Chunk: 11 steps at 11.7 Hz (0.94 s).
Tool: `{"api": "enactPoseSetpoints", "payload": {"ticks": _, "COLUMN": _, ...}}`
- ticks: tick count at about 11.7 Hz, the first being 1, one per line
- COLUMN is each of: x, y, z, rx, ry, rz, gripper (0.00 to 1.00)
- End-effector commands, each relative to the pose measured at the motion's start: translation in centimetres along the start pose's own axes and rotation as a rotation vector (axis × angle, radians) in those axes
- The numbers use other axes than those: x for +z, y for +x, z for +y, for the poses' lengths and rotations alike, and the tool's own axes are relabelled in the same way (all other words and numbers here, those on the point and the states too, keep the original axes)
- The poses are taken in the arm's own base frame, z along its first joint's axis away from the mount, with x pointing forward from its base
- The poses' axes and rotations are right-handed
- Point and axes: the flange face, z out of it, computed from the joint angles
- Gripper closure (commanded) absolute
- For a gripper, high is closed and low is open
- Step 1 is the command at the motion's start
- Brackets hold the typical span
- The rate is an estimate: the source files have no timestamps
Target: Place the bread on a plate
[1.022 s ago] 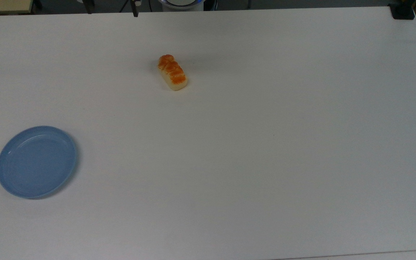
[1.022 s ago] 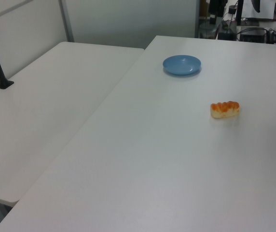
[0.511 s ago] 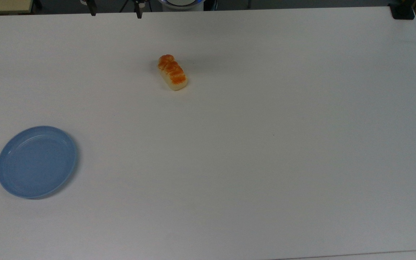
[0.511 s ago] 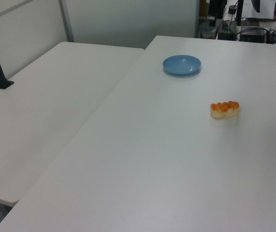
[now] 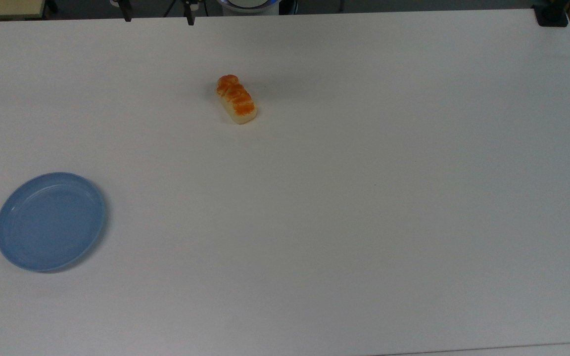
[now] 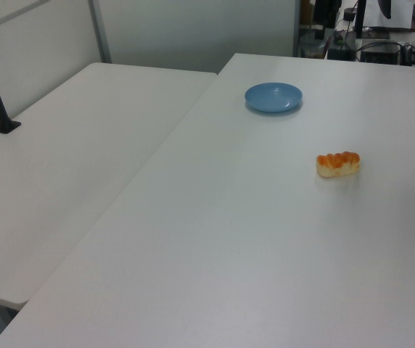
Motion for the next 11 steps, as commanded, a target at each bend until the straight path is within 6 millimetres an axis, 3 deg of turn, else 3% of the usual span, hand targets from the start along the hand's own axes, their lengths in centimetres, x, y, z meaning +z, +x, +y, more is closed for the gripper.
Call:
{"api": "enactPoseSetpoints", "payload": {"ticks": 1, "x": -0.13, "y": -0.57, "z": -0.1, "rx": 0.004, "ry": 0.004, "rz": -0.014, "gripper": 0.0}}
{"api": "enactPoseSetpoints", "payload": {"ticks": 11, "x": 0.18, "y": -0.85, "z": 0.5, "rx": 0.008, "ry": 0.009, "rz": -0.023, "gripper": 0.0}}
